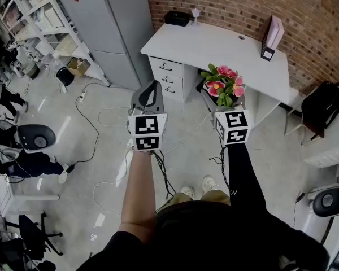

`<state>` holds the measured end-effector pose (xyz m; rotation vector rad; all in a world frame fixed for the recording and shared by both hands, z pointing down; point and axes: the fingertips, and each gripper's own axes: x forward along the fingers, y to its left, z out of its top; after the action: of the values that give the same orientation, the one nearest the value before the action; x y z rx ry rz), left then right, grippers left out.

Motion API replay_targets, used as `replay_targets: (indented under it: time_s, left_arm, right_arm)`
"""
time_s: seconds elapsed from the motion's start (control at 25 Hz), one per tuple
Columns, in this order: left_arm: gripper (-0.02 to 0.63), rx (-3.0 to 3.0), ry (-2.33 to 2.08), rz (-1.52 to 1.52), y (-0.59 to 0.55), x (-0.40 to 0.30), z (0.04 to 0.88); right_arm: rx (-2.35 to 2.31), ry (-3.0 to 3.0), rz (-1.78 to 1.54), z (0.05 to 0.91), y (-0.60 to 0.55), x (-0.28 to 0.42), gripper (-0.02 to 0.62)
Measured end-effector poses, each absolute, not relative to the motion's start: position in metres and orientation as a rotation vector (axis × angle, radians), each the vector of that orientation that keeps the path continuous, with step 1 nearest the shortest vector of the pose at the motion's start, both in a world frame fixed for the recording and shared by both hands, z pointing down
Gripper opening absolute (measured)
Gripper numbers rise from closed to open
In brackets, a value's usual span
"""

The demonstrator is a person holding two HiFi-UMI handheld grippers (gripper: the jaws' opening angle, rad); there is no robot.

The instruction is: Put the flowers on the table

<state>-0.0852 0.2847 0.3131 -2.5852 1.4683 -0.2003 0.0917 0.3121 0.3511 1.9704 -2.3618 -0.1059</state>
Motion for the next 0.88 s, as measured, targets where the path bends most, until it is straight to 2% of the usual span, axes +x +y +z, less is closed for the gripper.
replay_targets:
  time_s: [0.44, 0.88]
  left_arm:
    - [0.009, -2.592, 1.451, -0.195, 0.286, -0.103, 0.311]
    - [0.009, -2.591, 1.467, -0.201, 0.249, -0.085, 0.322]
  right_arm:
    - [1.992, -2.342, -0.115, 0.349, 0.312, 0.079, 0.351]
    - [1.965, -2.351, -0.141, 0.355, 0.267, 0.09, 0.351]
